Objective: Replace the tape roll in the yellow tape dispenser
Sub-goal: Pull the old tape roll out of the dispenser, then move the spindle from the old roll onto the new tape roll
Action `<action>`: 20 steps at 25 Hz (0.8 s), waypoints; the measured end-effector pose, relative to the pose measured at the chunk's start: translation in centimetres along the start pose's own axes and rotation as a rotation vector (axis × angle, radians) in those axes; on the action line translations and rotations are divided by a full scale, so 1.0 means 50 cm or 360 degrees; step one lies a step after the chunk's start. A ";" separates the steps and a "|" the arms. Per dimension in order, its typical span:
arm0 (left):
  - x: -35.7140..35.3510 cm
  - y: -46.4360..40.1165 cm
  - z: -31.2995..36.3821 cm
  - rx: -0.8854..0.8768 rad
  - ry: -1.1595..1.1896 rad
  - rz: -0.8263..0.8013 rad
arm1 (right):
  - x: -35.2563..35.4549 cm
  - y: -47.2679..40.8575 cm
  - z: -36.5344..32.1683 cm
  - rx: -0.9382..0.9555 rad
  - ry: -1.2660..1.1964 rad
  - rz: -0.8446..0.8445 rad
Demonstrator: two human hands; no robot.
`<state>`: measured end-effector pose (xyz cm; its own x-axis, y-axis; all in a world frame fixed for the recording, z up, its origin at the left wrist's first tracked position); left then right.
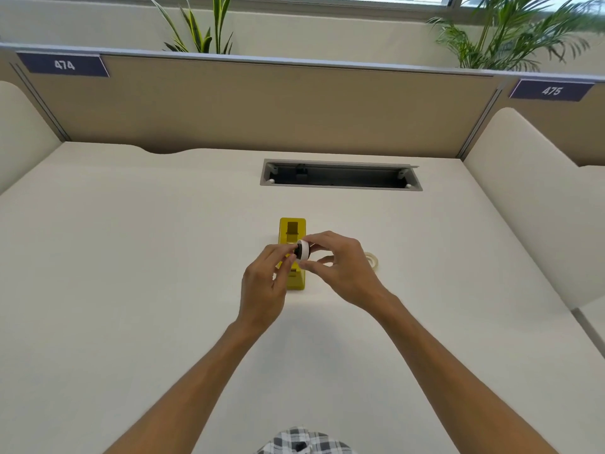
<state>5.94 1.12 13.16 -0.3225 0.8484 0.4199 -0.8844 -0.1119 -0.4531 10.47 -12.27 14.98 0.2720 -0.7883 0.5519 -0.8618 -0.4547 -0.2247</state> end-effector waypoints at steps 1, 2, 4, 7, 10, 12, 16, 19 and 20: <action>0.003 -0.001 0.005 -0.0012 -0.0035 0.0012 | 0.001 0.001 -0.003 0.0006 0.0008 -0.0003; 0.005 -0.003 0.008 -0.0024 -0.0058 0.0019 | 0.001 0.001 -0.004 0.0008 0.0012 -0.0008; 0.008 -0.006 0.014 -0.0033 -0.0066 0.0022 | 0.002 0.003 -0.006 0.0003 0.0007 -0.0012; 0.015 -0.008 0.018 -0.0028 -0.0051 0.0034 | 0.004 0.008 -0.010 0.0017 0.0040 -0.0016; 0.024 -0.005 0.017 0.0026 0.0041 0.0063 | 0.014 0.016 -0.008 0.0002 0.0133 0.0009; 0.023 -0.003 0.007 0.0127 0.0143 0.0054 | 0.019 0.020 0.002 -0.0036 0.0131 0.0011; 0.019 0.003 -0.019 0.0347 0.0296 0.0066 | 0.027 0.027 0.042 -0.0149 0.0119 0.0019; 0.018 0.002 -0.021 0.0389 0.0315 0.0072 | 0.030 0.033 0.085 -0.0250 0.0293 0.0051; 0.018 0.002 -0.021 0.0397 0.0318 0.0075 | 0.028 0.035 0.104 -0.0304 0.0362 0.0042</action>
<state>5.94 2.41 12.65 -0.3142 0.9213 0.2290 -0.9334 -0.2558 -0.2515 11.55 -16.31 11.18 0.1642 -0.6758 0.7186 -0.9381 -0.3322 -0.0981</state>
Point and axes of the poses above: each hand's wrist, its own y-axis away from the middle knuckle, its own x-axis out of the back of the hand, z = x × y, the point moved 10 cm from there along -y, towards the middle knuckle, and after that the axes turned 3 degrees about -z, right-handed, at the moved point
